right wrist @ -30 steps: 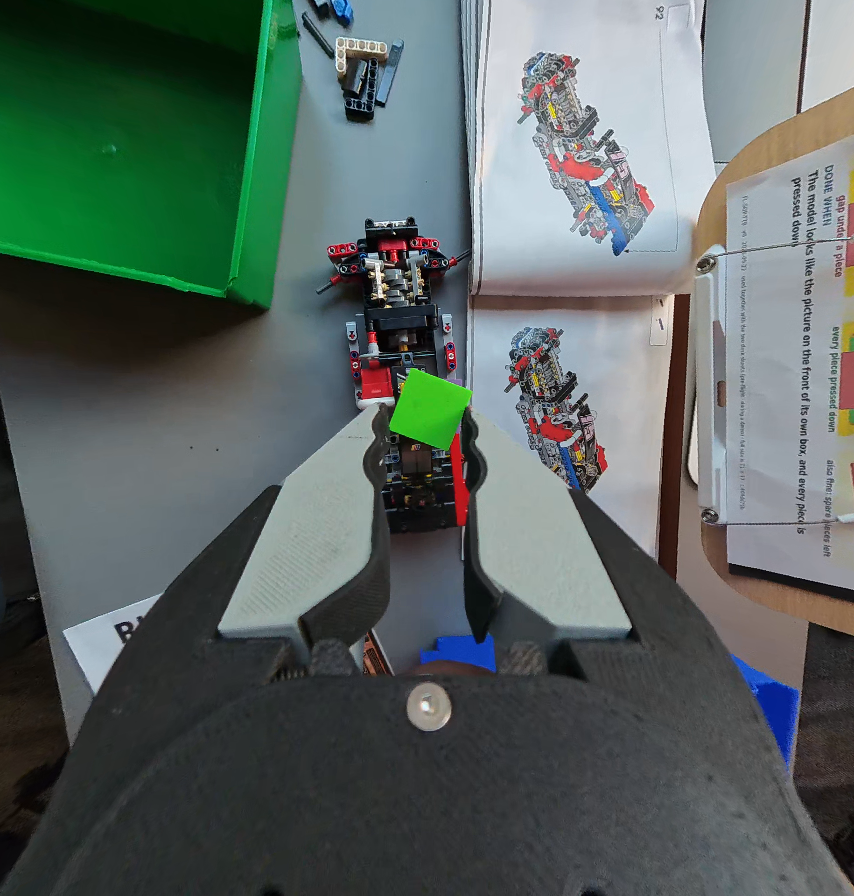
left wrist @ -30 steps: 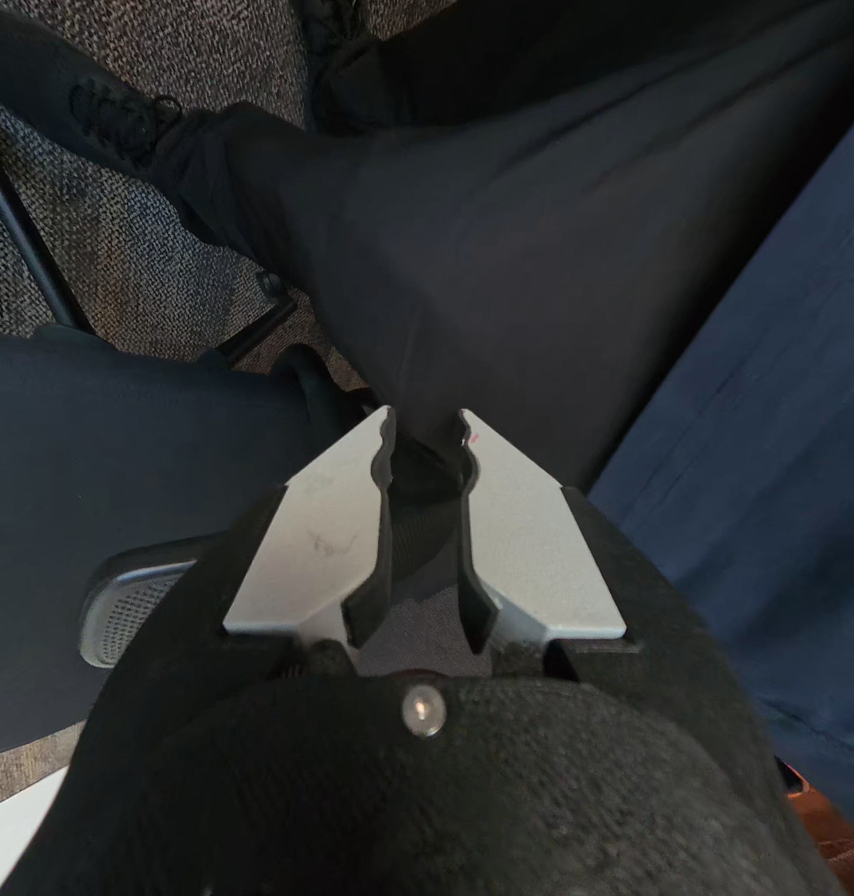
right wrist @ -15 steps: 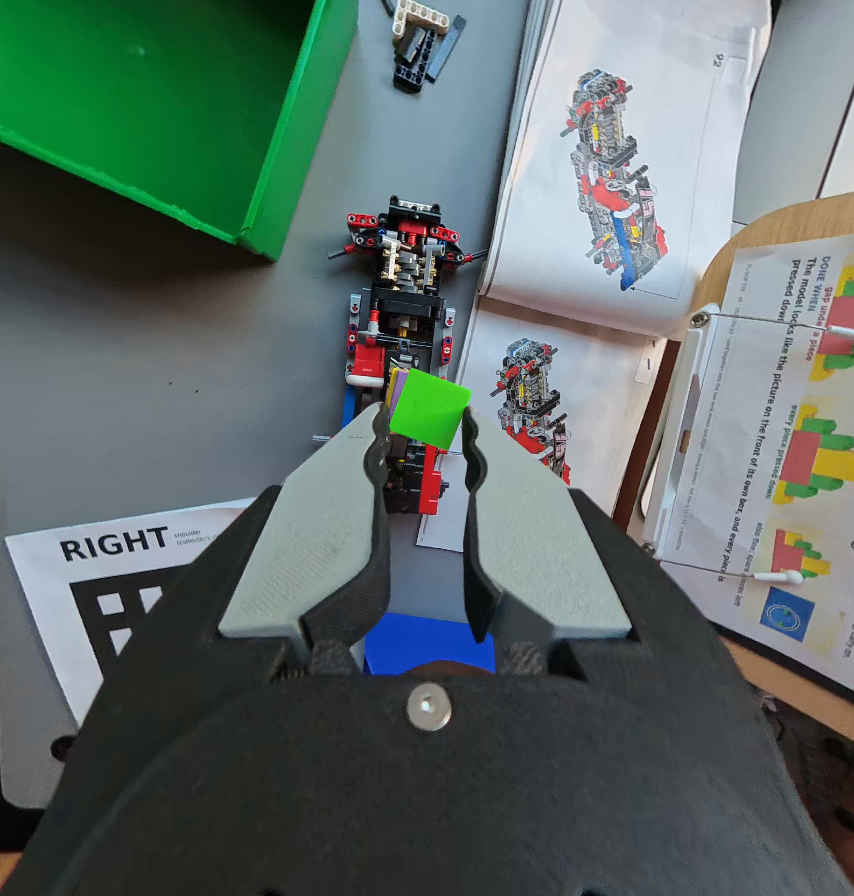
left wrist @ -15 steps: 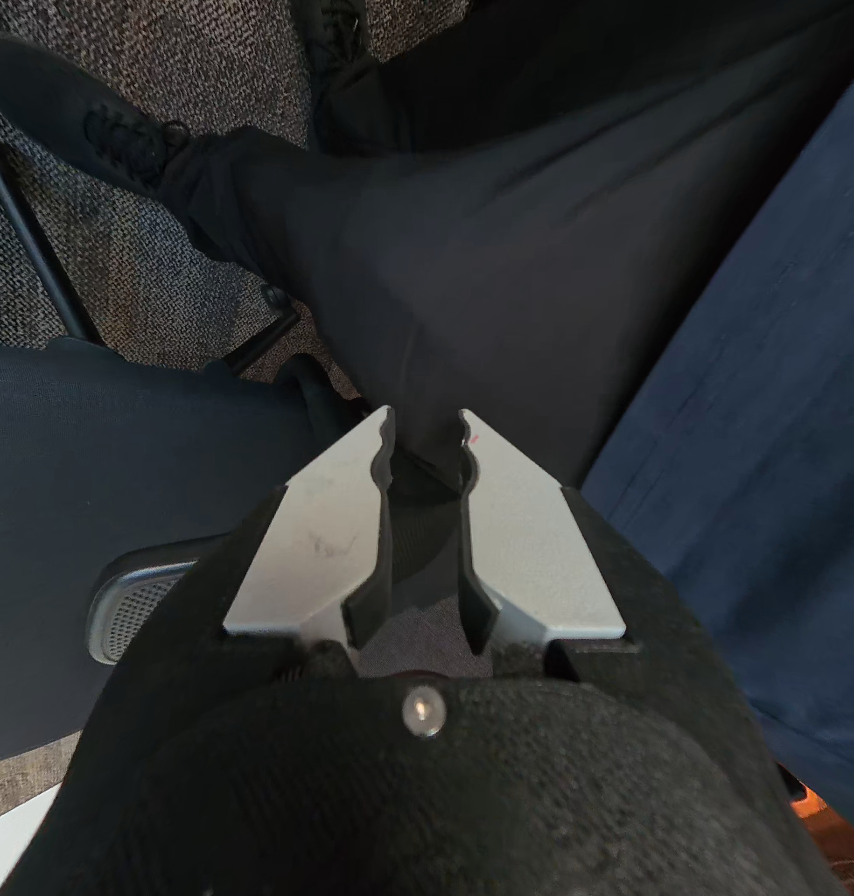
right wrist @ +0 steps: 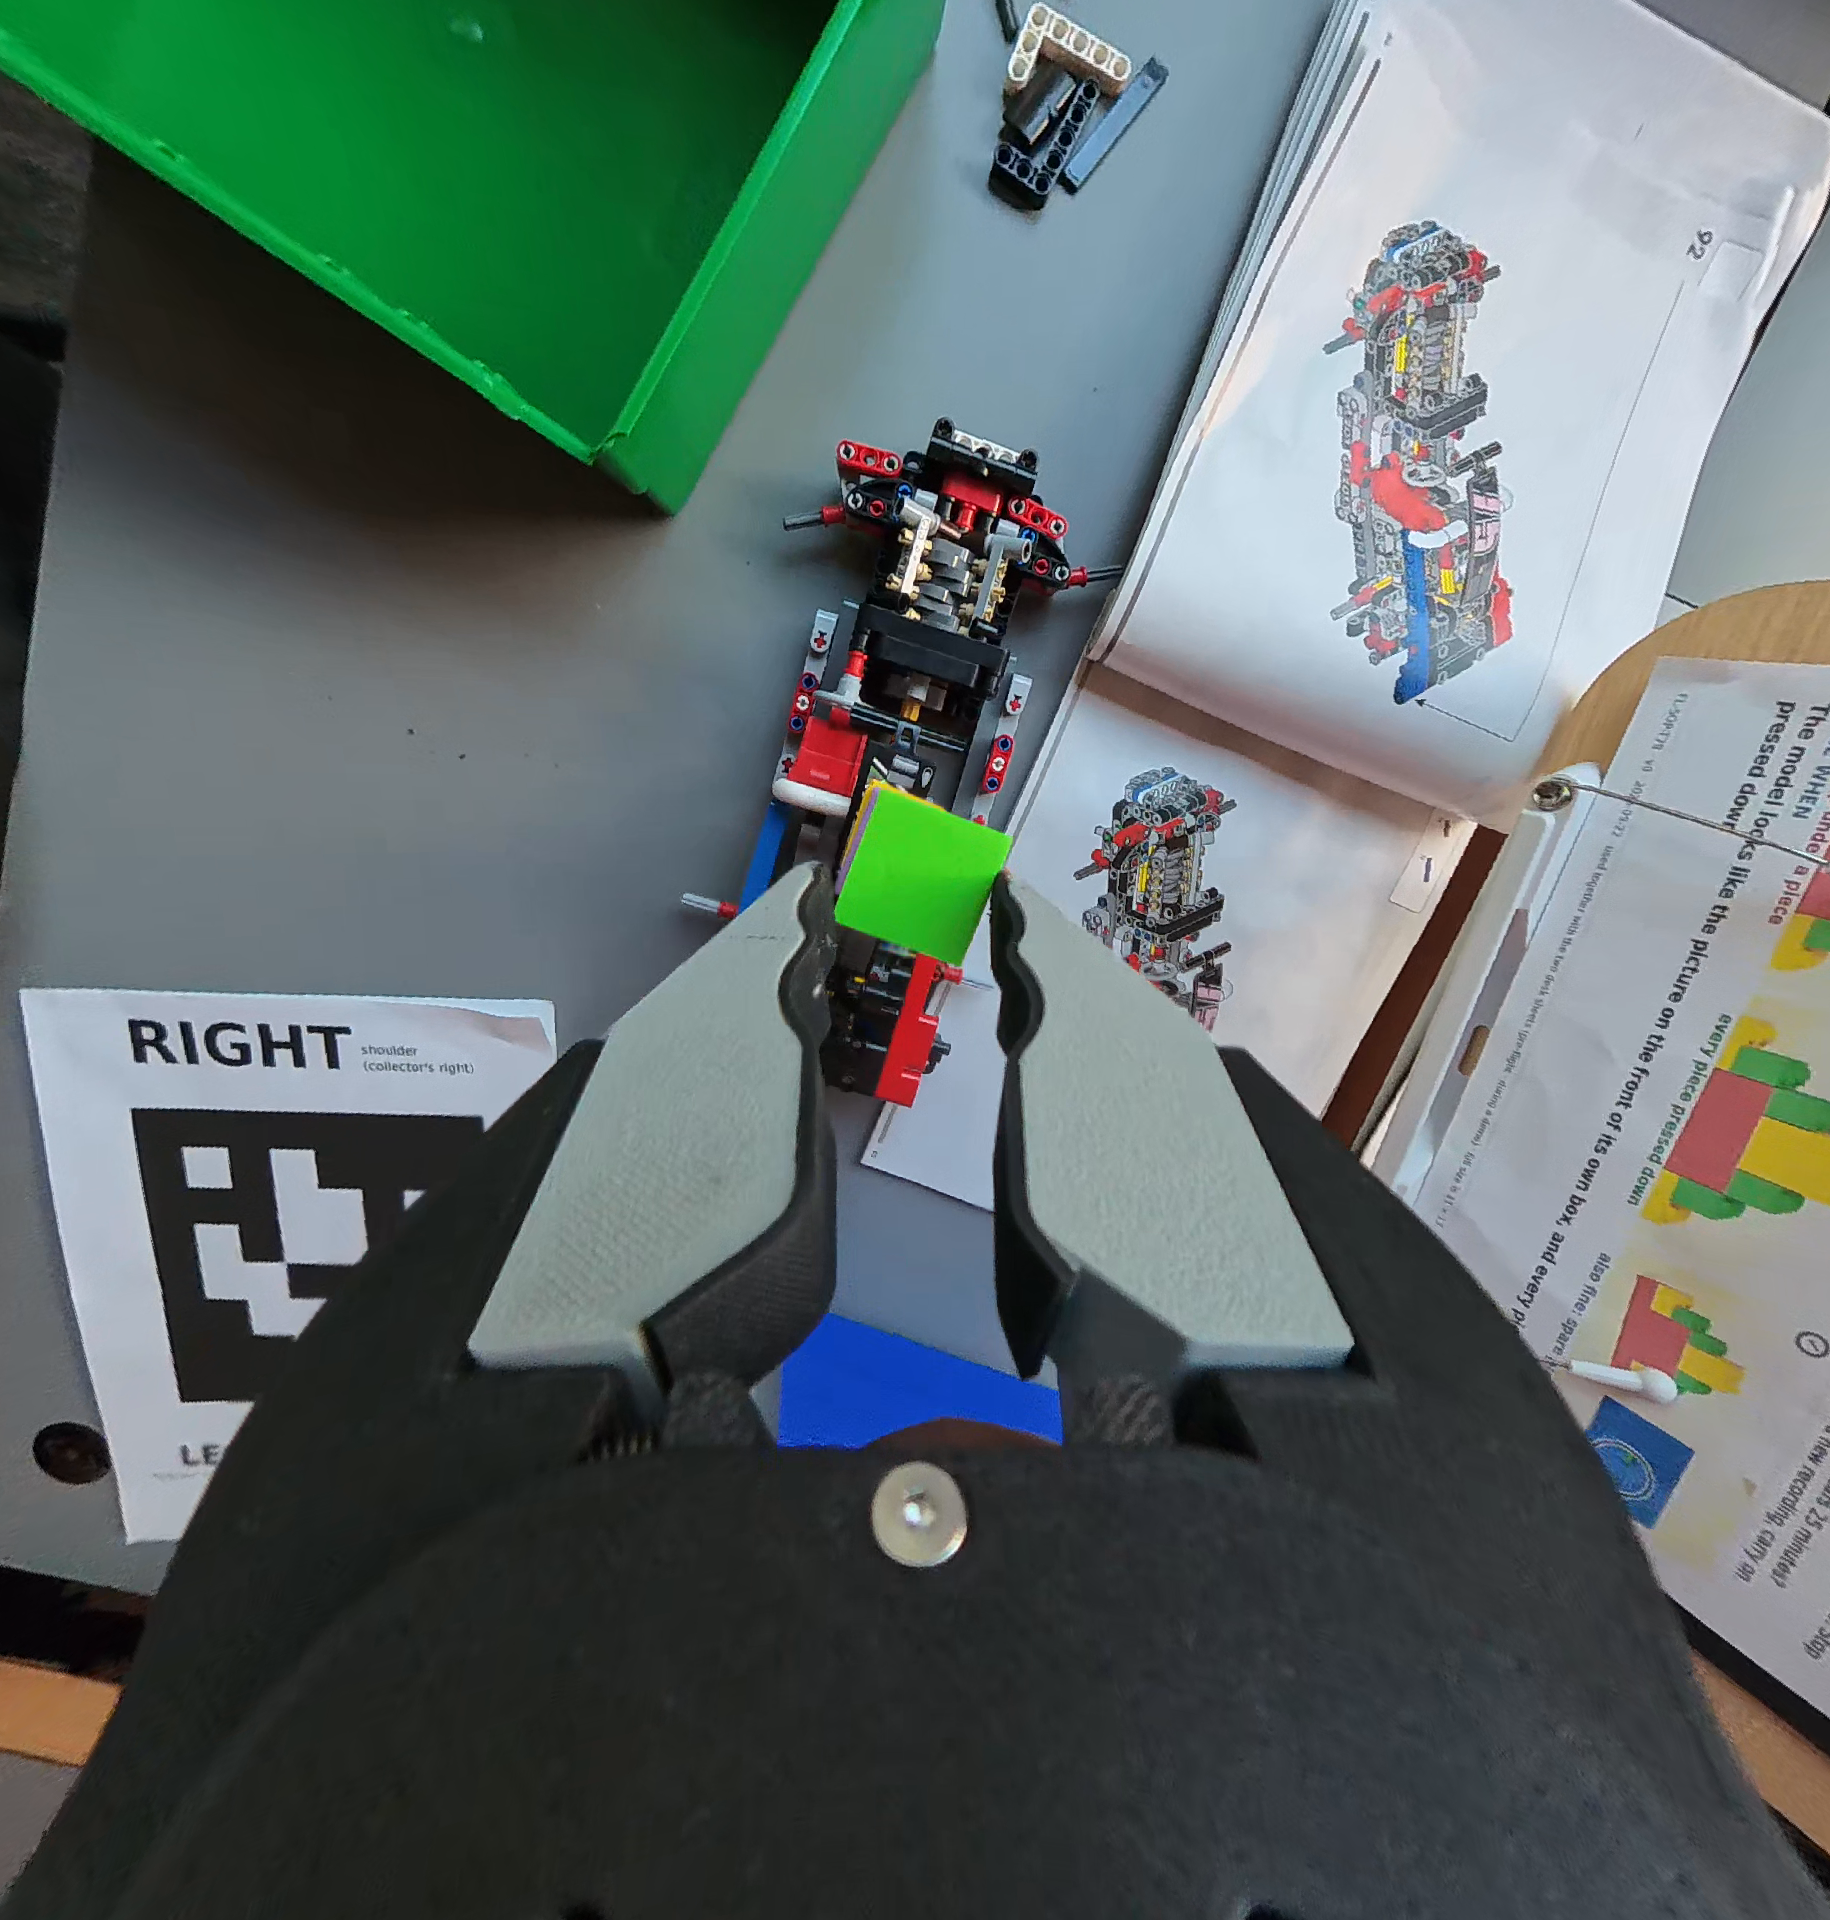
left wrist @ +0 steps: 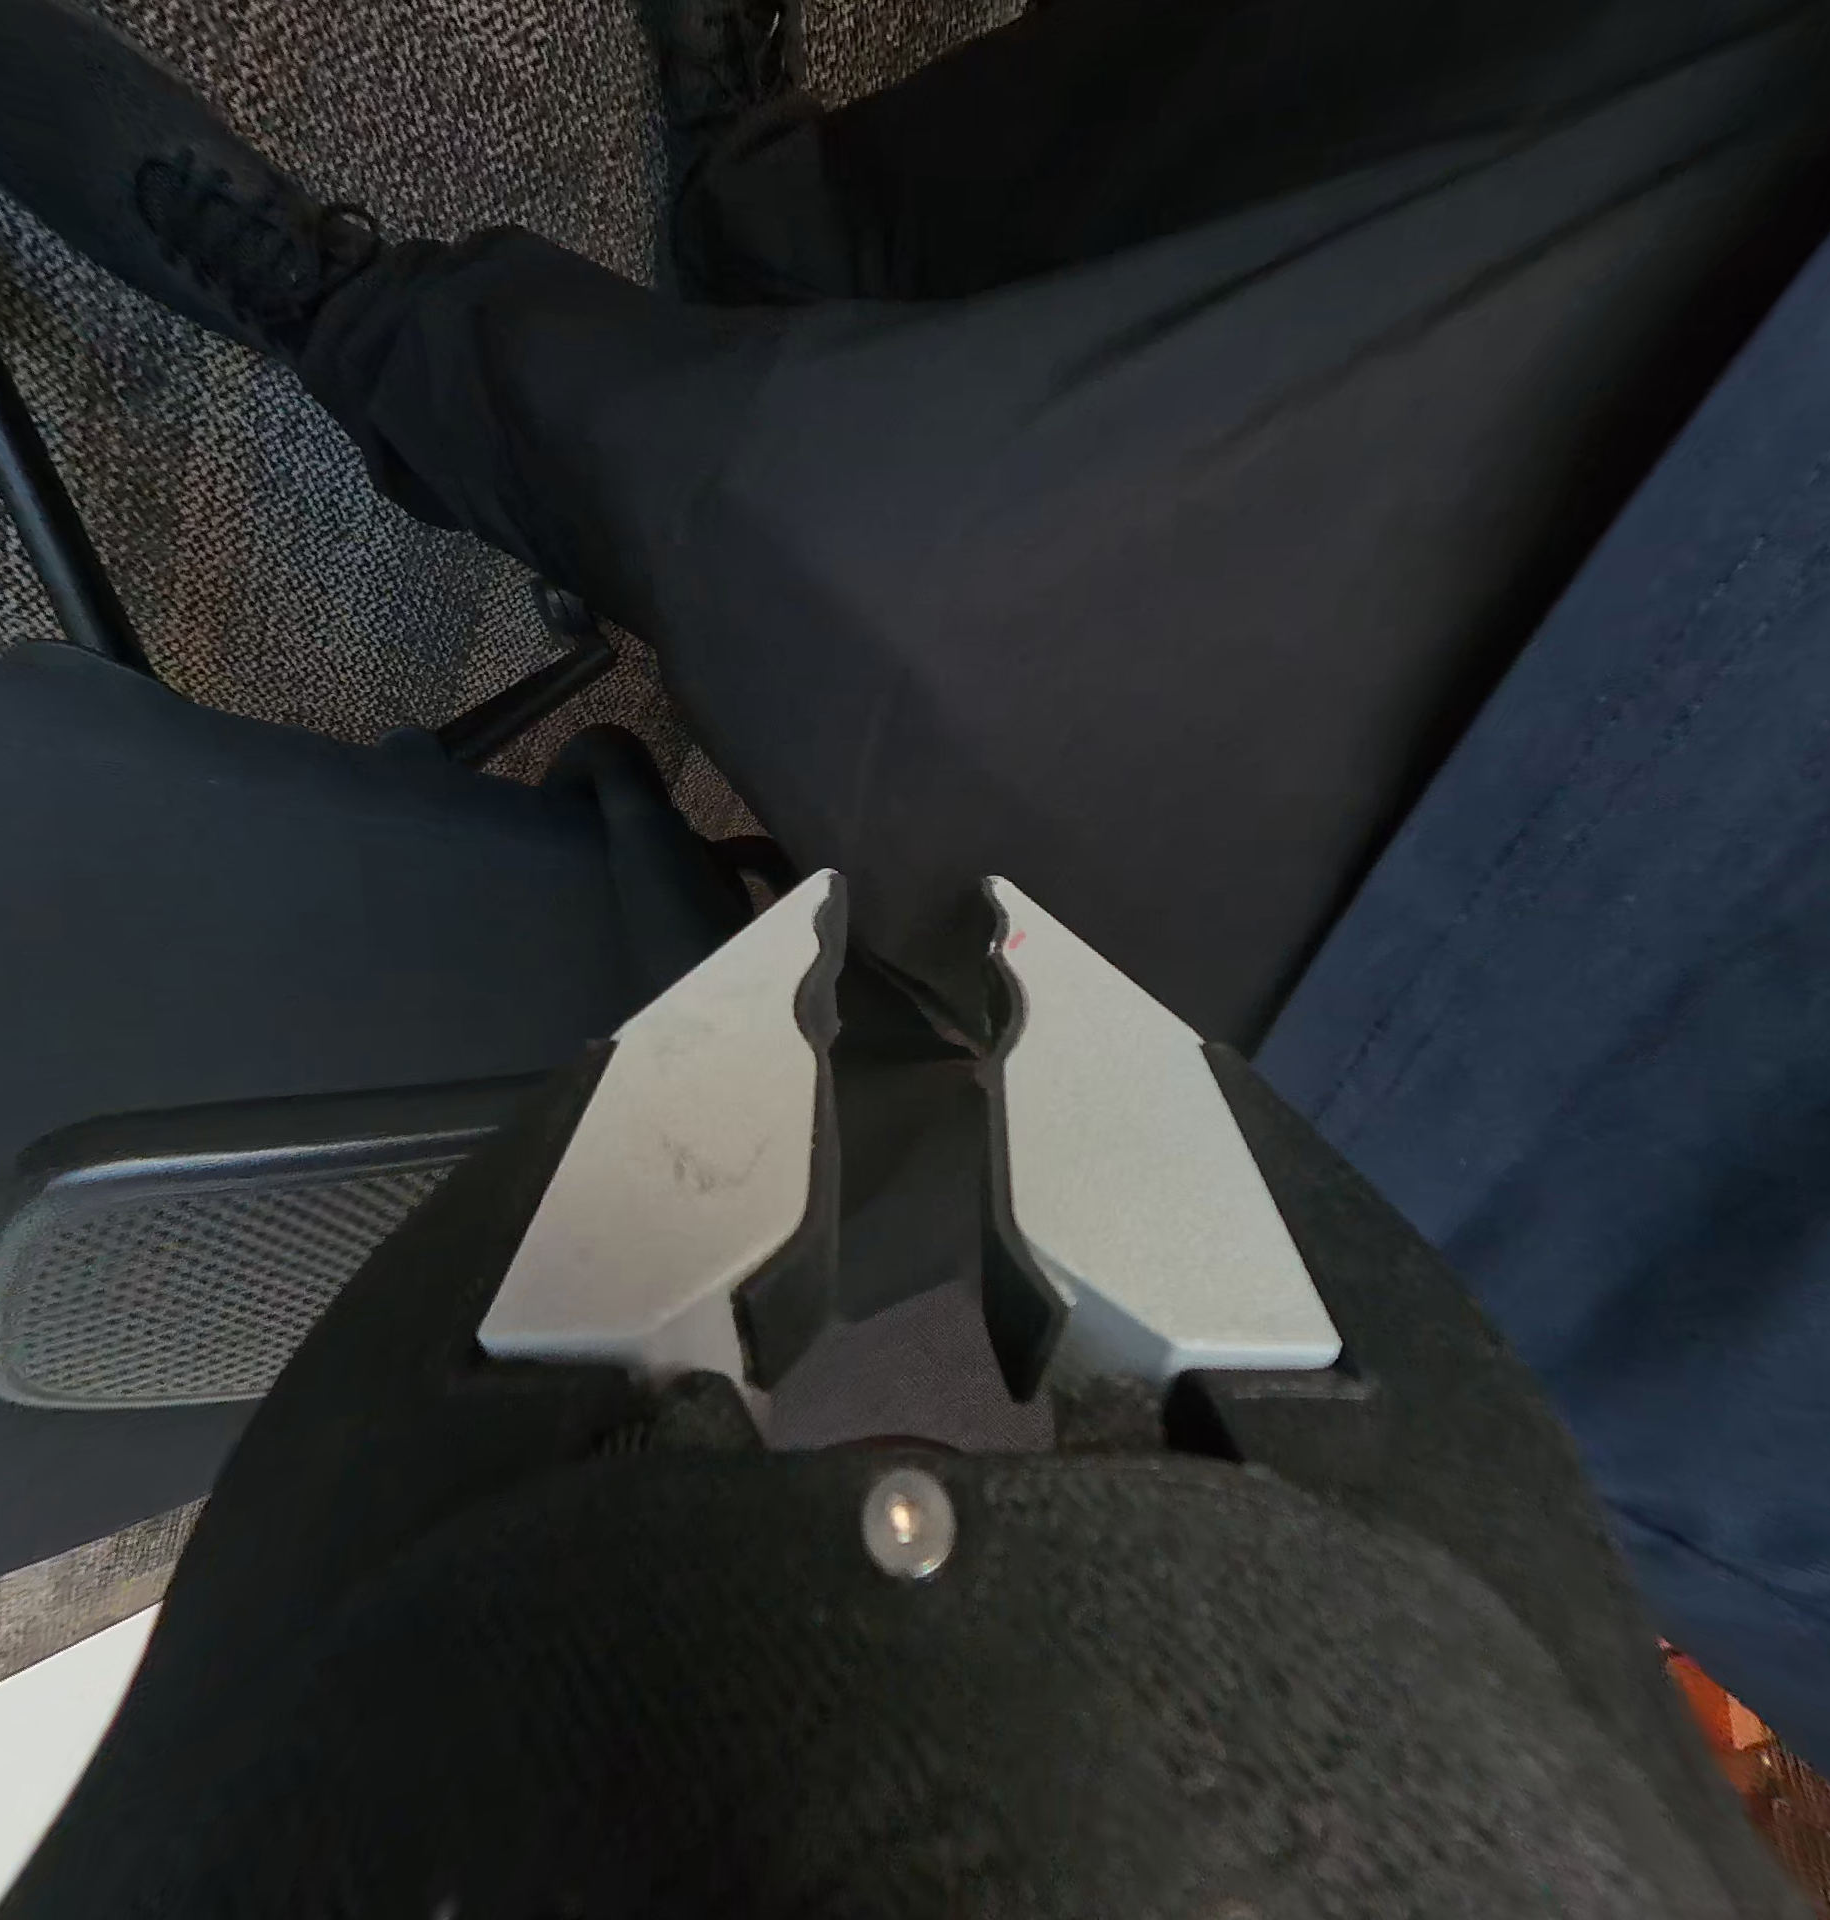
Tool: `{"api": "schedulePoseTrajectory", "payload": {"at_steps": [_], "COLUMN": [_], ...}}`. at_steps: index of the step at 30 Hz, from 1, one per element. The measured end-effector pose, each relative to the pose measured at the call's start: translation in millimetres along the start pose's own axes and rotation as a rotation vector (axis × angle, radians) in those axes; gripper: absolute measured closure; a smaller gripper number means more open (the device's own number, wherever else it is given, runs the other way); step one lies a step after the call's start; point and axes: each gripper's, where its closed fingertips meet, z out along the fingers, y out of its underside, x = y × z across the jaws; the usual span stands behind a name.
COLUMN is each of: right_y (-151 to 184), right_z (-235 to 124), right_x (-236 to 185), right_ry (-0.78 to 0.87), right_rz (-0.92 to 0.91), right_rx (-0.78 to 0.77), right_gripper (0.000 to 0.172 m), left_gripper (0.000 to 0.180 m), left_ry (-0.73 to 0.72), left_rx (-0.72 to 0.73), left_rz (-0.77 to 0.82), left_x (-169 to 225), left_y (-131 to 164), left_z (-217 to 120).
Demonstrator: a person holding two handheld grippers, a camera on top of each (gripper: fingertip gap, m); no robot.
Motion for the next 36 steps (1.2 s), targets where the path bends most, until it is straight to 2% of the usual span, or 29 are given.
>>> {"api": "schedulePoseTrajectory", "payload": {"at_steps": [6,15,36], "right_y": [-1.1,2.6,3.9], "right_z": [5.7,8.5,12.3], "right_x": [-2.3,-3.3,-1.3], "right_ry": [0.005,0.008,0.002], "right_rz": [0.039,0.068,0.049], "right_rx": [0.019,0.032,0.01], "right_gripper": [0.144,0.144,0.144], "left_gripper": [0.159,0.158,0.158], "left_ry": [-0.002,-0.015,-0.007], "left_rx": [-0.009,-0.015,-0.017], "left_rz": [0.008,0.018,0.014], "left_x": [9.3,6.3,7.1], "left_y": [1.8,-1.9,-1.5], "left_z": [7.8,0.0,1.9]}}
